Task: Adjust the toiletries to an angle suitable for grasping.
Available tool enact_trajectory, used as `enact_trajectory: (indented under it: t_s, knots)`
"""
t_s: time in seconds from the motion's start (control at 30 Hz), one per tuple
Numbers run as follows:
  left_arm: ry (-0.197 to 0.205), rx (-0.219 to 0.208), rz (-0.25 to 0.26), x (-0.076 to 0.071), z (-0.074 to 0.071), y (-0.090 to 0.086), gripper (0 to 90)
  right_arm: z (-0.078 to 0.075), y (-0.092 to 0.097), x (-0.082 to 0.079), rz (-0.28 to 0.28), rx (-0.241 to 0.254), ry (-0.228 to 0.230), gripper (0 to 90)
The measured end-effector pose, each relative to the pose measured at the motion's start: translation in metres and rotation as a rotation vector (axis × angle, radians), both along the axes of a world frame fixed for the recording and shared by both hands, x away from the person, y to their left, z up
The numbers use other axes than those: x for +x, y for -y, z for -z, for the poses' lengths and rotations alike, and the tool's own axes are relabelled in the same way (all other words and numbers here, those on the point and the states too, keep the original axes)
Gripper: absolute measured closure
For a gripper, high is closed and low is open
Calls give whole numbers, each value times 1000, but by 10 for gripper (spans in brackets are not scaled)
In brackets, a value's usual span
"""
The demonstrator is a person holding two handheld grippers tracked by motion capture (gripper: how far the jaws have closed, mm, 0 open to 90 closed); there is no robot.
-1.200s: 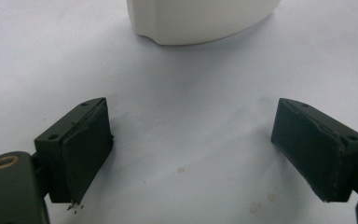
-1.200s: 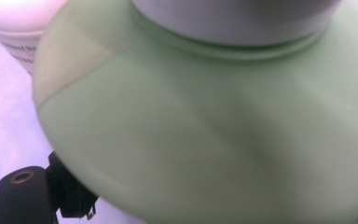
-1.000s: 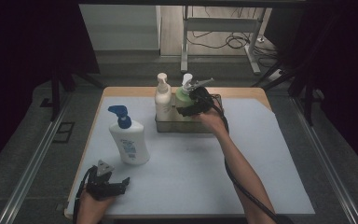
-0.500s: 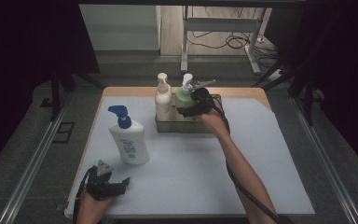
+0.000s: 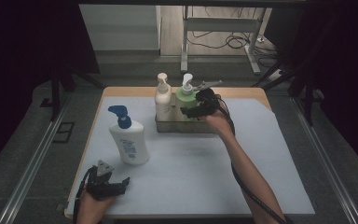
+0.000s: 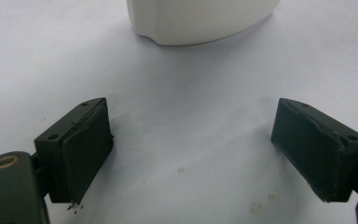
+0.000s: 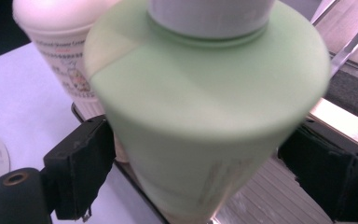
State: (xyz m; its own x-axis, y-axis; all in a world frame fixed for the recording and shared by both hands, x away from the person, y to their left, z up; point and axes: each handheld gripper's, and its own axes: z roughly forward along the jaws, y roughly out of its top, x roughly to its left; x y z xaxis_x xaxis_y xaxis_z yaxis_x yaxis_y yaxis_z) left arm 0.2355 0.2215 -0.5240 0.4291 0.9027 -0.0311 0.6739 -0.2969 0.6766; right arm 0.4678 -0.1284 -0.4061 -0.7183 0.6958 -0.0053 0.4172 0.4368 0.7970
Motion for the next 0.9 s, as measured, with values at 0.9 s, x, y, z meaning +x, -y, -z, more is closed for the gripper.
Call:
enact_trajectory:
  t_s: [0.9]
  knots:
    - [0, 0, -1, 0, 0, 0, 117, -5, 43, -32, 52, 53, -44, 353]
